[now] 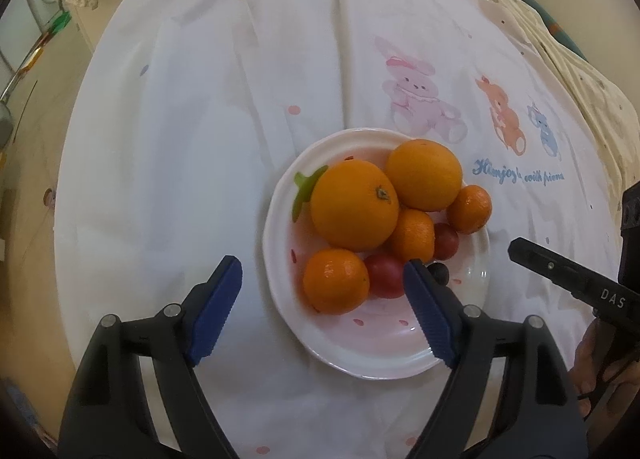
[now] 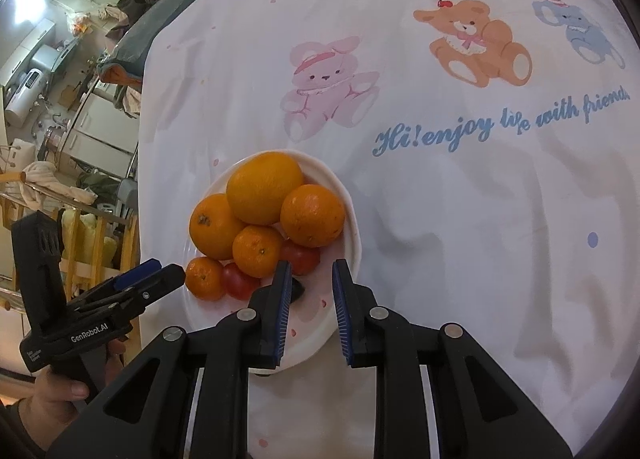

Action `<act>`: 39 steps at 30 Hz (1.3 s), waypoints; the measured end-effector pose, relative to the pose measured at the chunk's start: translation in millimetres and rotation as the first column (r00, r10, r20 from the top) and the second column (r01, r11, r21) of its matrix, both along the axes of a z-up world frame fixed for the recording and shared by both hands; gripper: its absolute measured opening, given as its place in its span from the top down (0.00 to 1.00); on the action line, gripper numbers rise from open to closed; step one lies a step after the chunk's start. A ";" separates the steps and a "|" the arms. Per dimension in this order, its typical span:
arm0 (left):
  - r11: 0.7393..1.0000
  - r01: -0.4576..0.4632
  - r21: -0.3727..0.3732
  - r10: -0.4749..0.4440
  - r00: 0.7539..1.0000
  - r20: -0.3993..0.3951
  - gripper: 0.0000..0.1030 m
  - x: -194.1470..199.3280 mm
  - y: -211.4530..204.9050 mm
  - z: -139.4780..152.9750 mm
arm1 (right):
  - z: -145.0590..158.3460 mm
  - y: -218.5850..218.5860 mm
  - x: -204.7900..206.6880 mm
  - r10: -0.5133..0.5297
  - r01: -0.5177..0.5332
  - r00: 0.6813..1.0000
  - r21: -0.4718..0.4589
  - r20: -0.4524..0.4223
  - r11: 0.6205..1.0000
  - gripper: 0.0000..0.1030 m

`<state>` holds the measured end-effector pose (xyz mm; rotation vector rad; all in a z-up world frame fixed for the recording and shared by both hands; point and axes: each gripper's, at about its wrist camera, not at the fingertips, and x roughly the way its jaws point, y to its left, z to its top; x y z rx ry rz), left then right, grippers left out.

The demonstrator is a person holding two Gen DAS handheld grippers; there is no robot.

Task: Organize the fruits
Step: 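Pull both open grippers back from the plate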

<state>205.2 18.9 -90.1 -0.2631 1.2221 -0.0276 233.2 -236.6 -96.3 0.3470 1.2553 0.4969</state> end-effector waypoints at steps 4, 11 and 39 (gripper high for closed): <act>1.000 -0.012 0.011 0.012 1.000 0.011 0.22 -1.7 1.7 3.6 | 4.0 0.2 -0.5 -0.001 0.001 1.000 0.001 0.007 1.000 0.76; 0.998 -0.008 0.065 0.003 0.998 0.065 0.22 -9.4 -2.2 17.5 | 14.9 -2.9 -13.5 -0.014 0.013 0.999 0.026 0.031 1.000 0.29; 0.991 0.130 0.031 -0.133 0.983 0.124 0.22 -113.7 -28.4 48.3 | 51.7 -53.8 -112.2 -0.161 0.157 0.983 0.046 0.088 0.987 0.29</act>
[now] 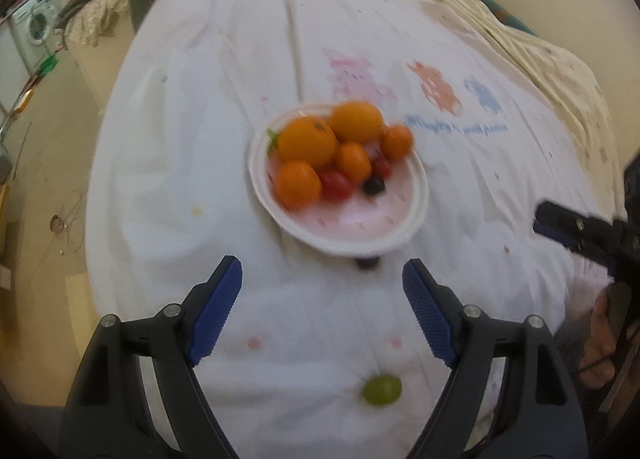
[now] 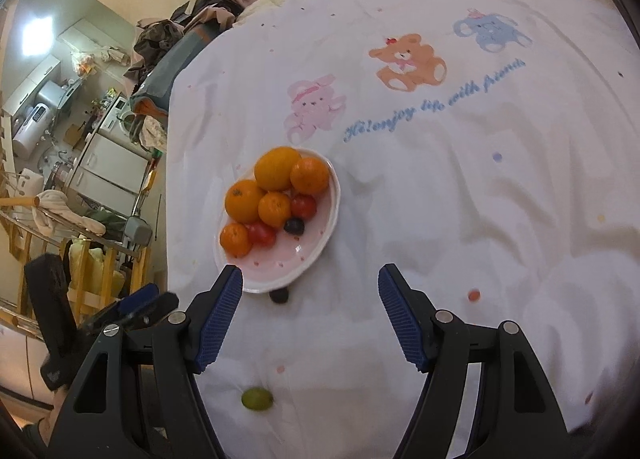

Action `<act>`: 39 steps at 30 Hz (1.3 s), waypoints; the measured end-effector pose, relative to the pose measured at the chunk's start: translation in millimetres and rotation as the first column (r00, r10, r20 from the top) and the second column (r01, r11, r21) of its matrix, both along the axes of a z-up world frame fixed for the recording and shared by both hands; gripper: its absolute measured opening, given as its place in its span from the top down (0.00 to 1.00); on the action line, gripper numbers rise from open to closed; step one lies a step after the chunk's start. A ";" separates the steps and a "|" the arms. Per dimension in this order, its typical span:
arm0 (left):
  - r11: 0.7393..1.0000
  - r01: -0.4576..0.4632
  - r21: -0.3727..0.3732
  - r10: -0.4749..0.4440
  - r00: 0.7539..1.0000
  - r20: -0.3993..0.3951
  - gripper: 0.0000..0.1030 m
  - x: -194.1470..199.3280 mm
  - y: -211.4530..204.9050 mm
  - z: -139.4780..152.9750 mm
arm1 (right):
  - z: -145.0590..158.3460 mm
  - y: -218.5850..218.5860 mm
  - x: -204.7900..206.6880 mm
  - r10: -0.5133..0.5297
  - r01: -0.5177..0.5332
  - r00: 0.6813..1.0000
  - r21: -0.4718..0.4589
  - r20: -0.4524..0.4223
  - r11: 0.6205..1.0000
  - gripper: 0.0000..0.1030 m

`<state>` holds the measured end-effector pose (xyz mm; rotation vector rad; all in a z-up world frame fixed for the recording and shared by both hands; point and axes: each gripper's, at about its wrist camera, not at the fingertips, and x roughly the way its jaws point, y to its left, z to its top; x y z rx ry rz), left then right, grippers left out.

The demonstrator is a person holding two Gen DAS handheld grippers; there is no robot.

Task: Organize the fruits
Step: 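Pull both open grippers back from the plate, then grasp the green round fruit with the left gripper while the right gripper grasps the second dark grape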

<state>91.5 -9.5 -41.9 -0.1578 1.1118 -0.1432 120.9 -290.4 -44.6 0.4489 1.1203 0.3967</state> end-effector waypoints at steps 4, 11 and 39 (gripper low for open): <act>0.998 0.059 -0.001 -0.059 0.997 -0.049 0.22 -19.5 -13.4 -13.0 | -4.8 -3.0 -5.6 -0.027 0.027 0.999 -0.003 -0.022 1.000 0.29; 0.989 0.142 -0.039 -0.146 0.978 -0.146 0.23 -45.5 -41.2 -39.1 | -4.4 -4.4 -7.0 -0.047 0.047 0.999 0.008 -0.020 0.999 0.29; 0.988 0.152 0.010 -0.149 0.977 -0.153 0.75 -44.7 -46.7 -37.4 | -9.8 4.0 -6.0 -0.027 0.026 0.999 -0.007 -0.045 1.000 0.28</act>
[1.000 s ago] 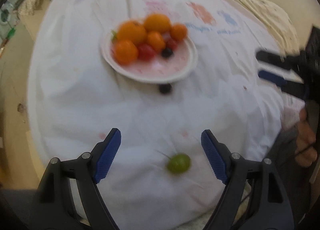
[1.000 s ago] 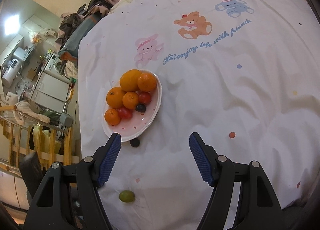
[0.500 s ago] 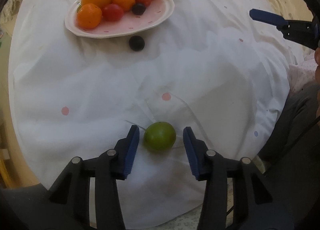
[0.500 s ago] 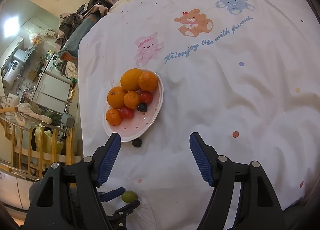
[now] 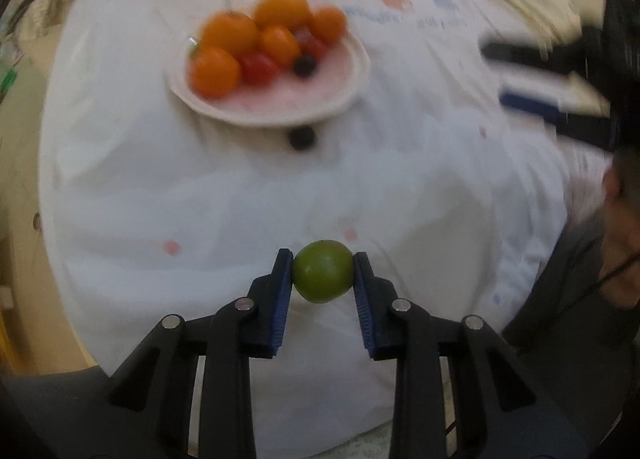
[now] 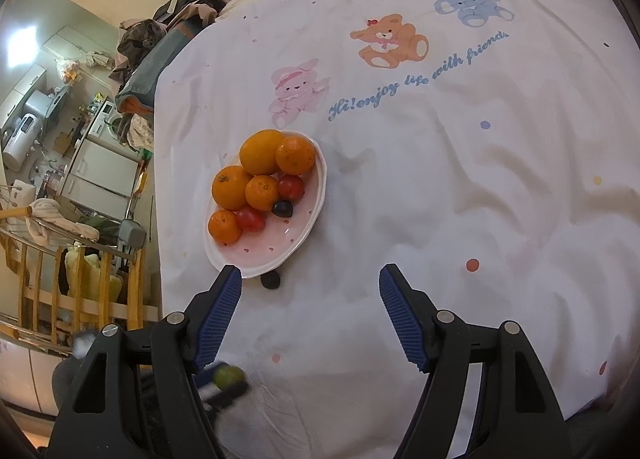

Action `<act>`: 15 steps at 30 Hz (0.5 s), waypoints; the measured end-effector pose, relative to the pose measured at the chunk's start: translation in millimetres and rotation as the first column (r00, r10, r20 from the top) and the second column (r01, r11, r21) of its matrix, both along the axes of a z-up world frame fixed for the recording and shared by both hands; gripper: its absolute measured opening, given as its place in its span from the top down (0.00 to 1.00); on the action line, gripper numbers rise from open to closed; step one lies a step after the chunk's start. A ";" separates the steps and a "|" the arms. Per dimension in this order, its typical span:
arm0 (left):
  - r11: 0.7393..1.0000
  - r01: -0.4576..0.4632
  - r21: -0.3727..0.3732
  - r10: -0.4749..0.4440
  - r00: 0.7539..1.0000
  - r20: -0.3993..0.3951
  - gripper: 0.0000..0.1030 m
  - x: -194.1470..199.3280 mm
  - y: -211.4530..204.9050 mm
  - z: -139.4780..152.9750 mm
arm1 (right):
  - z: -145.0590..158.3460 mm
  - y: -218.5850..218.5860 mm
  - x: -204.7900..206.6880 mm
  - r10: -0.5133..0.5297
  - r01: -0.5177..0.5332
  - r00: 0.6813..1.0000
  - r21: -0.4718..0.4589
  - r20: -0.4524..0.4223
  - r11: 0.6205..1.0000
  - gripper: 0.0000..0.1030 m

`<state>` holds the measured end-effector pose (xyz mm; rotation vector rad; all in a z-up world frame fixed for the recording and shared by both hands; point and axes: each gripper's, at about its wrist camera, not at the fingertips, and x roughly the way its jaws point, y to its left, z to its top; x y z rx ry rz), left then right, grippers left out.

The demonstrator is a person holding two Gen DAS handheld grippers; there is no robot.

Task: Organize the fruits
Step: 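Grasp the green round fruit with the left gripper while the right gripper grasps the second dark grape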

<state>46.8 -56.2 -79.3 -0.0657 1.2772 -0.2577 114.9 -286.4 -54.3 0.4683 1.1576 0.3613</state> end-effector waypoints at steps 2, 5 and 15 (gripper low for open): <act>0.998 -0.061 -0.002 0.061 0.998 0.032 0.75 5.4 13.5 8.8 | -1.7 2.0 0.1 0.007 -0.007 1.000 -0.009 -0.003 1.000 0.28; 0.986 -0.164 -0.009 0.164 0.985 0.062 0.75 10.8 35.1 17.1 | -3.9 6.7 -0.1 0.020 -0.020 1.000 -0.023 -0.007 1.000 0.28; 0.902 -0.429 -0.049 0.431 0.899 0.078 0.75 24.7 91.0 21.3 | -34.7 71.4 -5.8 0.216 -0.217 0.976 -0.160 -0.024 0.963 0.28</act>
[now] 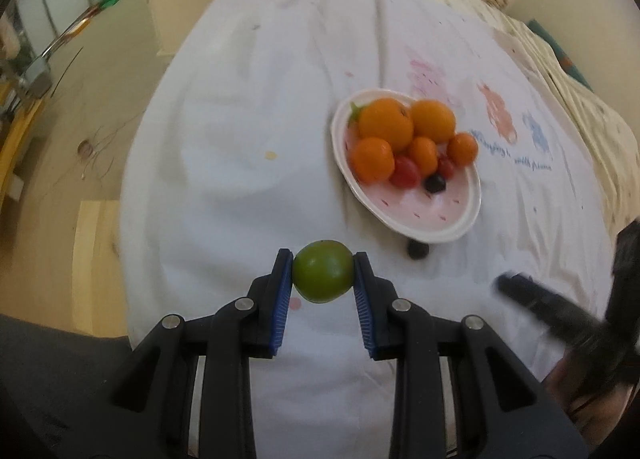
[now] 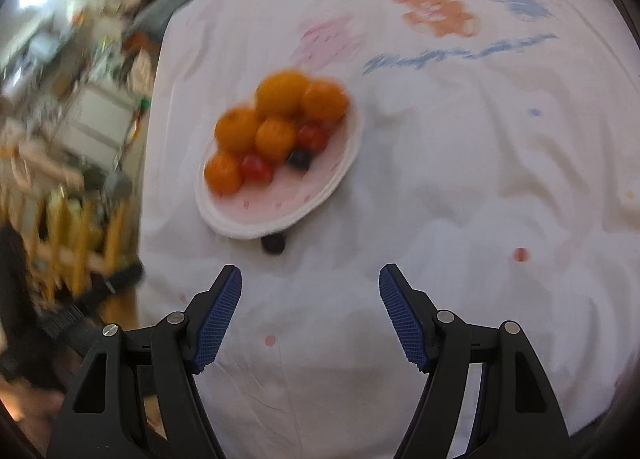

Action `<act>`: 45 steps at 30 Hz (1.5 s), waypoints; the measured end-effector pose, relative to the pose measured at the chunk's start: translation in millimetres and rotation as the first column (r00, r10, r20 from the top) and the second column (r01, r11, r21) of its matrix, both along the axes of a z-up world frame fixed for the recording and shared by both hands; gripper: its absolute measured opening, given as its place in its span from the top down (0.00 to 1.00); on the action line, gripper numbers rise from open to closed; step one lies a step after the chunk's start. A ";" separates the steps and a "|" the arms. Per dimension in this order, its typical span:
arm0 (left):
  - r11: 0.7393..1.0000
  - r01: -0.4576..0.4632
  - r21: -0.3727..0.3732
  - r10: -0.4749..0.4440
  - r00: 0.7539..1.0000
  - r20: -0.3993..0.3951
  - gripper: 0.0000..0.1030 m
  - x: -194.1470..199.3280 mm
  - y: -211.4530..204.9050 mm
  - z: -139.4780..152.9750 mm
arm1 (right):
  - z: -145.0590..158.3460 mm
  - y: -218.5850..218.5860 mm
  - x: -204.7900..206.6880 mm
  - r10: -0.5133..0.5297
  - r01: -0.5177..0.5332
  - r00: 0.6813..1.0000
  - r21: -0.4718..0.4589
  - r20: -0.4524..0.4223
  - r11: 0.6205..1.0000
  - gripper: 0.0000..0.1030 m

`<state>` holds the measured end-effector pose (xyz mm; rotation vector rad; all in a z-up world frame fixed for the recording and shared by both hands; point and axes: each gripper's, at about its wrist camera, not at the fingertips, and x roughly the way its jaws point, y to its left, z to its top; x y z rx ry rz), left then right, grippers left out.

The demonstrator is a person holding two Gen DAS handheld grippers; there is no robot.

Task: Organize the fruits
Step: 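Grasp the green round fruit with the left gripper while the right gripper grasps the second dark grape, then set the green fruit and dark grape on the plate and open both grippers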

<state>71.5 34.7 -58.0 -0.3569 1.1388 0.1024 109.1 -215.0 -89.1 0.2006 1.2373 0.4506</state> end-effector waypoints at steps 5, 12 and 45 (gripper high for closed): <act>0.999 -0.027 0.027 0.027 1.000 0.002 0.75 1.6 2.4 1.6 | -10.9 40.7 -1.9 0.143 -0.136 0.988 -0.096 0.062 0.986 0.31; 0.997 -0.065 0.040 0.066 0.997 -0.033 0.75 6.1 13.8 -8.3 | -30.4 68.6 9.1 0.218 -0.209 0.974 -0.130 0.061 0.969 0.54; 0.996 0.077 0.048 -0.075 0.997 -0.036 0.75 10.9 -17.5 -12.2 | 42.3 14.7 6.3 0.105 -0.104 0.986 -0.015 0.133 0.994 0.78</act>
